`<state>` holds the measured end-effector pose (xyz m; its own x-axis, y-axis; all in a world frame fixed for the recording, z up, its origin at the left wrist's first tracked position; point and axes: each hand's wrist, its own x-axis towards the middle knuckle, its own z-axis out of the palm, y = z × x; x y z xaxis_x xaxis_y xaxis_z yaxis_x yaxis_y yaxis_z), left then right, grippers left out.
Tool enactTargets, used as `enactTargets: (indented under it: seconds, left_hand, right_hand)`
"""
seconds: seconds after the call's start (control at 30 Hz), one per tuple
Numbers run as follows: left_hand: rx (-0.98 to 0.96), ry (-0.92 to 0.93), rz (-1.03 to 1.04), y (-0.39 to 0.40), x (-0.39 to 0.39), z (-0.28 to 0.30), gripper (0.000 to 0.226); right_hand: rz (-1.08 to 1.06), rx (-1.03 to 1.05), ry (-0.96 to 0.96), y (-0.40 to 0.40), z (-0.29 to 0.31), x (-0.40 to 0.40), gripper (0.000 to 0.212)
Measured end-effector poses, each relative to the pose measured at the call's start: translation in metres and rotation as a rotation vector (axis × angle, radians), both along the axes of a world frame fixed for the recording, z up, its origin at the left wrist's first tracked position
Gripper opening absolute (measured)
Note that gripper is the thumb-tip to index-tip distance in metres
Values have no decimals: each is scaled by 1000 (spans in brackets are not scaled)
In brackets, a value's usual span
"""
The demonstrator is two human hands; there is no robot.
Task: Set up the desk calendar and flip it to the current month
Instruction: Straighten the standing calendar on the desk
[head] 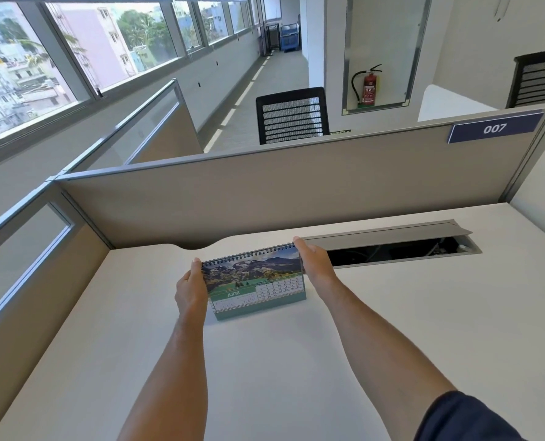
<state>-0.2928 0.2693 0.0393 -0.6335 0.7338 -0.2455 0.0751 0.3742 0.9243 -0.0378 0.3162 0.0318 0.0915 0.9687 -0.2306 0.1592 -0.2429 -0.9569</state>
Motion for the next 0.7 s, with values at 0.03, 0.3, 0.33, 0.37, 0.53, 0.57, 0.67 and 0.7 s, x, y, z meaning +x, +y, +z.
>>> enactTargets:
  seconds: [0.03, 0.3, 0.33, 0.37, 0.53, 0.57, 0.67, 0.7]
  left_hand:
    - [-11, -6, -8, 1, 0, 1, 57]
    - [-48, 168, 54, -11, 0, 2, 66]
    - [-20, 235, 56, -16, 2, 1, 64]
    - [19, 340, 47, -22, 5, -1, 61]
    - [174, 1014, -190, -43, 11, -2, 56]
    - [180, 1097, -258, -45, 11, -1, 62]
    - [138, 1188, -391, -48, 14, 3, 70]
    - [109, 1181, -419, -48, 15, 3, 72]
  right_hand:
    - [7, 5, -10, 0, -1, 1, 54]
    - [-195, 150, -71, -17, -6, 2, 62]
    - [-212, 178, -94, -20, -6, 1, 62]
    - [-227, 223, -146, -23, -6, 1, 62]
    - [-75, 754, -592, -36, -12, 11, 35]
    - [14, 838, -686, -36, -14, 12, 41]
    - [188, 893, -845, -39, -13, 12, 52]
    - [222, 862, -875, -40, -13, 12, 56]
